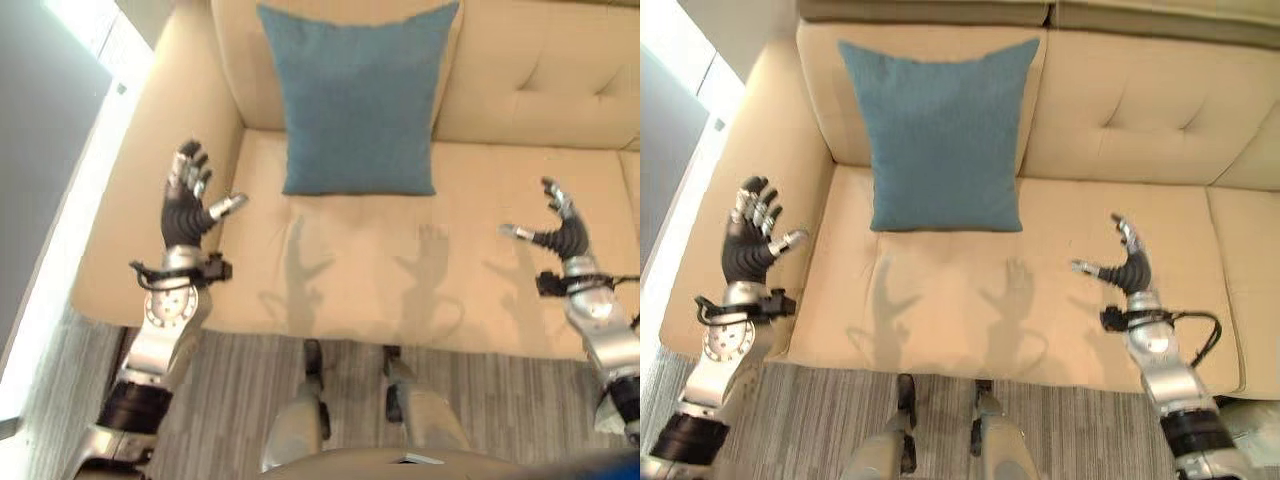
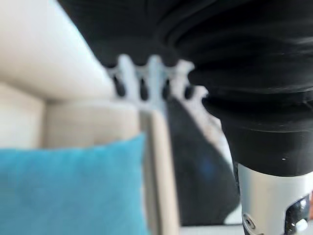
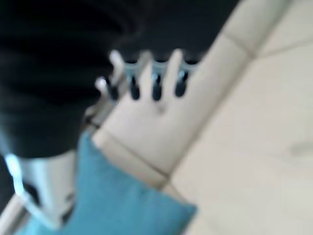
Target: Pick up all the scattered cushions and arrange them neatly on the sofa.
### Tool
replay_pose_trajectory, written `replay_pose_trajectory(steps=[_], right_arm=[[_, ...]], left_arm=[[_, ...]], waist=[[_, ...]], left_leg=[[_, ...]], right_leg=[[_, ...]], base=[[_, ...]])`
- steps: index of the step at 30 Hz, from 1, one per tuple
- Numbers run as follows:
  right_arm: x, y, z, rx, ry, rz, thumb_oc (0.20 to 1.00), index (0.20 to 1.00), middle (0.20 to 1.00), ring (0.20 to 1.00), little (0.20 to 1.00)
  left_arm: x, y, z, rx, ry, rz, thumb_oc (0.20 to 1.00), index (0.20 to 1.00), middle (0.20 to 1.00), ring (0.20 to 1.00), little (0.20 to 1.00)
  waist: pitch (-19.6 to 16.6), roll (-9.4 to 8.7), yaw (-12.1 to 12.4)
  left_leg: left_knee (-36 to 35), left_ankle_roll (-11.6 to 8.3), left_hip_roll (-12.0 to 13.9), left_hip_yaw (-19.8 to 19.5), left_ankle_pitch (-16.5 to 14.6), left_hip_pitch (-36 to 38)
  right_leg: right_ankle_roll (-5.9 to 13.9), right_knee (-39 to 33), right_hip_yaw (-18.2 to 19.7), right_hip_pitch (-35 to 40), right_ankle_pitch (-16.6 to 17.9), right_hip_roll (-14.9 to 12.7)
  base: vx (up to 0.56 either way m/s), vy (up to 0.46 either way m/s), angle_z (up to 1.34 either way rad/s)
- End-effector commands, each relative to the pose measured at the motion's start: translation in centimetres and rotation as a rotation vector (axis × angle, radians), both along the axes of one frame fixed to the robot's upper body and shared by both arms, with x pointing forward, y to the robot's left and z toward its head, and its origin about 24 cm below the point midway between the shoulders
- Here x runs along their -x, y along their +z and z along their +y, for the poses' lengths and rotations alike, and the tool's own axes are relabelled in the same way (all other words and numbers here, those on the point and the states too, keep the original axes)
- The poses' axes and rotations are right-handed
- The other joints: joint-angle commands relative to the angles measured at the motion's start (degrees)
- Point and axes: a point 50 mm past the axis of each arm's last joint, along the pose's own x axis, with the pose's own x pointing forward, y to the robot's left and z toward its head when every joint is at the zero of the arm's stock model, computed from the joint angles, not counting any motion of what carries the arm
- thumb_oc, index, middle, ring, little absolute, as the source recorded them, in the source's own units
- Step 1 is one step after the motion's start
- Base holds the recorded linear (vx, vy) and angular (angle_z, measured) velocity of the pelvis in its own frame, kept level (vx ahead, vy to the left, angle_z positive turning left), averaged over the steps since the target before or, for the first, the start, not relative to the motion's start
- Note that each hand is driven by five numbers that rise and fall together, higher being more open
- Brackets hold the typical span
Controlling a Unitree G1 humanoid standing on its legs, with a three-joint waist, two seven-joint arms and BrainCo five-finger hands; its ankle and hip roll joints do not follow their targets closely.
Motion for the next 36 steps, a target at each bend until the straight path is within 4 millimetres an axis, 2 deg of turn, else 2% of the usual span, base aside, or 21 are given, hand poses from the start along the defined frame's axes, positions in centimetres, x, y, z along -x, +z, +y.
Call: replay_pose_trajectory(steps=[1, 3, 5, 6, 9, 10, 11, 13, 14, 15, 16, 18, 23, 24, 26, 27, 29, 30, 33, 34, 36], right_arm=[[-1.0, 0.2, -0.1, 0.06, 0.049, 0.013, 1.0, 1.0, 1.0, 1.0, 1.0], [0.2, -2.3, -0.3, 0.055, 0.04, 0.117, 1.0, 1.0, 1.0, 1.0, 1.0], [1.8, -5.1, -0.4, 0.01, 0.013, 0.227, 1.0, 1.0, 1.0, 1.0, 1.0], [3.7, -7.7, -0.7, 0.013, 0.002, 0.364, 1.0, 1.0, 1.0, 1.0, 1.0], [6.7, -10.6, -1.1, -0.006, -0.024, 0.512, 1.0, 1.0, 1.0, 1.0, 1.0], [10.1, -13.5, -1.4, -0.051, -0.095, 0.664, 1.0, 1.0, 1.0, 1.0, 1.0], [10.1, -13.5, -1.4, -0.051, -0.095, 0.663, 1.0, 1.0, 1.0, 1.0, 1.0], [12.6, -15.5, -1.4, -0.081, -0.15, 0.78, 1.0, 1.0, 1.0, 1.0, 1.0], [12.6, -15.5, -1.4, -0.081, -0.15, 0.78, 1.0, 1.0, 1.0, 1.0, 1.0], [13.4, -16.2, -1.4, -0.078, -0.169, 0.833, 1.0, 1.0, 1.0, 1.0, 1.0], [13.9, -16.8, -1.5, -0.082, -0.192, 0.891, 1.0, 1.0, 1.0, 1.0, 1.0], [14.4, -17.2, -1.4, -0.083, -0.19, 0.927, 1.0, 1.0, 1.0, 1.0, 1.0], [15.9, -18.1, -1.3, -0.102, -0.229, 1.018, 1.0, 1.0, 1.0, 1.0, 1.0], [15.6, -18.3, -0.8, -0.098, -0.217, 1.034, 1.0, 1.0, 1.0, 1.0, 1.0], [15.1, -18.4, -0.3, -0.095, -0.209, 1.037, 1.0, 1.0, 1.0, 1.0, 1.0], [14.5, -18.5, 0.2, -0.101, -0.191, 1.023, 1.0, 1.0, 1.0, 1.0, 1.0], [14.0, -18.6, 1.0, -0.107, -0.177, 1.02, 1.0, 1.0, 1.0, 1.0, 1.0], [14.2, -18.7, 1.1, -0.109, -0.177, 1.029, 1.0, 1.0, 1.0, 1.0, 1.0], [14.4, -18.9, 1.1, -0.117, -0.192, 1.034, 1.0, 1.0, 1.0, 1.0, 1.0], [14.4, -18.9, 1.2, -0.117, -0.192, 1.033, 1.0, 1.0, 1.0, 1.0, 1.0], [14.5, -18.9, 1.1, -0.124, -0.204, 1.032, 1.0, 1.0, 1.0, 1.0, 1.0]], left_arm=[[-1.1, -1.9, 0.3, -0.109, -0.052, 0.103, 1.0, 1.0, 1.0, 1.0, 1.0], [0.5, -6.4, 0.8, -0.076, -0.033, 0.298, 1.0, 1.0, 1.0, 1.0, 1.0], [2.0, -9.3, 1.2, -0.114, -0.031, 0.442, 1.0, 1.0, 1.0, 1.0, 1.0], [3.6, -11.9, 1.2, -0.121, -0.033, 0.57, 1.0, 1.0, 1.0, 1.0, 1.0], [6.4, -15.4, 1.2, -0.148, -0.029, 0.755, 1.0, 1.0, 1.0, 1.0, 1.0], [9.2, -18.4, 1.2, -0.14, -0.004, 0.93, 1.0, 1.0, 1.0, 1.0, 1.0], [9.2, -18.4, 1.2, -0.14, -0.004, 0.929, 1.0, 1.0, 1.0, 1.0, 1.0], [11.1, -20.2, 1.2, -0.154, 0.007, 1.052, 1.0, 1.0, 1.0, 1.0, 1.0], [11.1, -20.2, 1.2, -0.154, 0.007, 1.051, 1.0, 1.0, 1.0, 1.0, 1.0], [11.3, -20.6, 1.2, -0.145, 0.031, 1.08, 1.0, 1.0, 1.0, 1.0, 1.0], [11.1, -20.7, 0.8, -0.146, 0.028, 1.077, 1.0, 1.0, 1.0, 1.0, 1.0], [11.5, -21.0, 0.5, -0.116, 0.027, 1.095, 1.0, 1.0, 1.0, 1.0, 1.0], [12.0, -21.7, -0.6, -0.153, -0.051, 1.143, 1.0, 1.0, 1.0, 1.0, 1.0], [11.9, -21.8, -1.0, -0.167, -0.078, 1.156, 1.0, 1.0, 1.0, 1.0, 1.0], [11.9, -21.9, -0.9, -0.179, -0.078, 1.168, 1.0, 1.0, 1.0, 1.0, 1.0], [11.8, -21.8, -0.6, -0.172, -0.059, 1.166, 1.0, 1.0, 1.0, 1.0, 1.0], [11.2, -21.6, 0.1, -0.223, -0.052, 1.171, 1.0, 1.0, 1.0, 1.0, 1.0], [11.2, -21.6, 0.2, -0.229, -0.053, 1.179, 1.0, 1.0, 1.0, 1.0, 1.0], [11.4, -21.8, 0.6, -0.23, -0.041, 1.204, 1.0, 1.0, 1.0, 1.0, 1.0], [11.4, -21.7, 0.6, -0.23, -0.041, 1.204, 1.0, 1.0, 1.0, 1.0, 1.0], [11.6, -21.8, 0.8, -0.215, -0.032, 1.217, 1.0, 1.0, 1.0, 1.0, 1.0]], waist=[[-3.8, -1.73, -0.3], [-4.8, -1.74, -0.5], [-5.4, -1.87, -0.7], [-5.9, -2.04, -0.9], [-6.6, -2.31, -1.4], [-7.0, -2.51, -2.1], [-6.9, -2.51, -2.1], [-7.1, -2.92, -2.5], [-7.0, -2.92, -2.5], [-6.8, -3.29, -2.1], [-6.3, -3.75, -0.8], [-6.7, -3.96, -0.2], [-6.6, -3.87, -0.9], [-6.2, -3.96, -0.7], [-5.6, -4.13, -0.4], [-5.2, -4.21, 0.1], [-3.7, -3.73, 1.4], [-3.6, -3.36, 1.6], [-4.3, -2.97, 2.2], [-4.5, -2.97, 2.2], [-5.8, -2.95, 4.0]], left_leg=[[0.5, -1.97, -1.0, 1.7, -1.6, 5.4], [0.5, -1.79, -0.8, 2.1, -1.8, 6.8], [0.5, -1.74, -0.7, 2.5, -1.8, 8.0], [0.5, -1.75, -0.5, 2.8, -1.9, 9.6], [0.5, -1.76, -0.2, 3.4, -2.1, 11.8], [1.3, -2.1, 0.4, 3.6, -1.6, 13.3], [1.3, -2.11, 0.4, 3.6, -1.6, 13.3], [3.6, -2.08, 0.6, 3.5, -2.3, 14.1], [3.7, -2.08, 0.6, 3.5, -2.4, 14.1], [6.1, -1.84, 0.0, 0.0, -2.7, 13.7], [9.5, -1.5, -2.6, -8.2, -4.5, 13.0], [9.5, -0.69, -3.8, -11.6, -6.7, 12.8], [7.2, 1.29, -5.3, -9.0, -8.9, 14.0], [6.0, 2.51, -6.6, -7.7, -9.2, 14.2], [4.4, 3.46, -7.3, -5.1, -8.9, 14.0], [3.9, 3.63, -7.3, -3.7, -8.6, 13.8], [4.5, 3.96, -6.5, -1.0, -7.7, 12.4], [4.5, 4.1, -6.2, -0.3, -7.4, 12.0], [3.6, 4.55, -5.4, 1.5, -6.4, 11.7], [3.7, 4.55, -5.4, 1.5, -6.4, 11.5], [3.4, 4.56, -4.6, 4.1, -6.1, 11.0]], right_leg=[[5.88, 1.1, 1.2, 5.1, -4.2, -1.7], [5.94, 0.9, 1.3, 6.3, -4.5, -1.6], [5.97, 0.8, 1.5, 7.5, -4.5, -1.5], [5.91, 1.0, 1.6, 8.8, -5.0, -1.4], [5.7, 1.8, 2.0, 10.8, -5.9, -1.0], [5.18, 2.7, 2.5, 12.3, -7.1, -0.5], [5.17, 2.7, 2.4, 12.4, -7.1, -0.5], [4.74, 3.2, 3.1, 13.7, -7.8, -0.2], [4.74, 3.3, 3.1, 13.8, -7.8, -0.1], [4.54, 4.3, 4.4, 13.7, -7.9, -0.1], [4.59, 5.4, 7.0, 13.2, -7.7, 0.1], [5.08, 6.0, 9.6, 12.0, -7.2, 0.2], [6.98, 6.0, 12.9, 9.8, -4.8, -0.7], [8.77, 5.1, 14.8, 8.0, -2.1, -1.3], [10.78, 4.4, 15.6, 5.5, 0.5, -1.8], [11.47, 4.5, 14.7, 4.0, 1.7, -2.0], [10.03, 9.0, 5.4, 2.8, -1.6, -2.9], [8.91, 11.2, 2.7, 3.9, -4.0, -3.2], [7.14, 16.7, -0.6, 6.6, -8.2, -3.4], [7.13, 16.6, -0.6, 6.5, -8.1, -3.4], [6.73, 17.3, -5.9, 11.4, -10.8, -5.1]], base=[[0.0, 0.0, 0.0], [0.02, -0.005, -0.05], [0.0, -0.016, -0.07], [0.0, -0.023, -0.06], [0.0, -0.036, -0.02], [0.02, -0.064, -0.07], [0.0, -0.083, -0.09], [-0.01, -0.041, -0.08], [-0.03, -0.001, -0.12], [-0.05, 0.037, -0.21], [-0.07, 0.051, -0.36], [-0.07, 0.089, -0.79], [-0.11, 0.168, -0.82], [-0.2, 0.208, -0.72], [-0.24, 0.219, -1.02], [-0.28, 0.147, -1.47], [-0.28, 0.12, -1.22], [-0.19, 0.094, -0.9], [-0.13, 0.032, -0.69], [-0.06, -0.005, -0.28], [-0.11, -0.043, -0.49]])
